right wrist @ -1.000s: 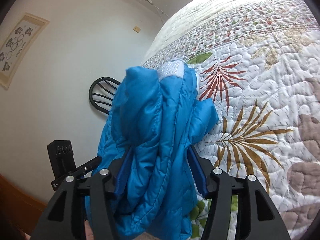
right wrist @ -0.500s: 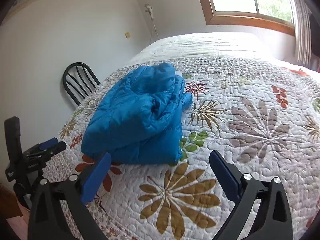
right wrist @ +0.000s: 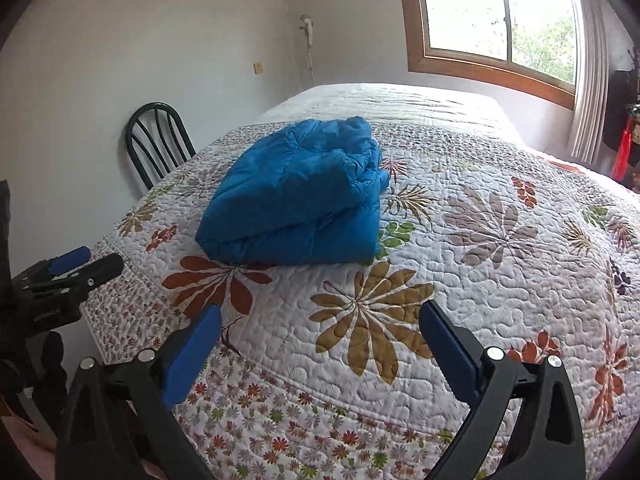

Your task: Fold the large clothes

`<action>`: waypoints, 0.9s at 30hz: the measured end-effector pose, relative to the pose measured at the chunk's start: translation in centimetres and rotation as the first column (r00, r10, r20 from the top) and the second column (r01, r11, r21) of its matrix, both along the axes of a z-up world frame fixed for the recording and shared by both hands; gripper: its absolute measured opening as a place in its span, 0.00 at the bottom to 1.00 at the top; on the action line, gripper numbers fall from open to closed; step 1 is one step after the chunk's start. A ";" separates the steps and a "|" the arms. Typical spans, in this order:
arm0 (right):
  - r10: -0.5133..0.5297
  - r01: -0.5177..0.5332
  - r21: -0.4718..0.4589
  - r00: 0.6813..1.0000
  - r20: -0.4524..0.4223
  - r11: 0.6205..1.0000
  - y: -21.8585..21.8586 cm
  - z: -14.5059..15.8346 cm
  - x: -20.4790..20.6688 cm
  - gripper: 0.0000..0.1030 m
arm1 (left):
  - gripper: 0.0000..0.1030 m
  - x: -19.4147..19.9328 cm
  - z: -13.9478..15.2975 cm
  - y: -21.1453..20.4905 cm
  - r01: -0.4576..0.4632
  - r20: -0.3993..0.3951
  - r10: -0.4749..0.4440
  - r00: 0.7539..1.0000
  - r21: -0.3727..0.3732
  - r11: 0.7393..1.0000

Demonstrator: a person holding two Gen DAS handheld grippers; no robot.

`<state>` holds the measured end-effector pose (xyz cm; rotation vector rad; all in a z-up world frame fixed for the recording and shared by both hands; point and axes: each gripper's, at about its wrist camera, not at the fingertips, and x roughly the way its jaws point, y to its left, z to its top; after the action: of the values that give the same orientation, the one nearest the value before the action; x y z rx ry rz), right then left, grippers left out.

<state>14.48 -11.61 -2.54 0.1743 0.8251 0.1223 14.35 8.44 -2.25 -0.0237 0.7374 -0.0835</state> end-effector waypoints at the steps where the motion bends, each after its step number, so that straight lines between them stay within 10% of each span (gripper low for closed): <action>1: 0.001 -0.001 -0.004 1.000 0.002 1.000 0.1 0.1 -0.2 0.96 | 0.97 -0.3 0.2 0.0 -0.003 0.003 0.003 1.000 0.004 1.000; 27: 0.008 -0.008 -0.003 1.000 0.029 1.000 0.5 1.2 -3.5 0.96 | 0.97 -4.5 0.8 0.1 -0.005 0.025 0.005 1.000 0.030 1.000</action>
<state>10.98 -11.16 -1.30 0.1663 0.7971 0.1309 9.89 8.51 -1.45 0.0041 0.7132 -0.0678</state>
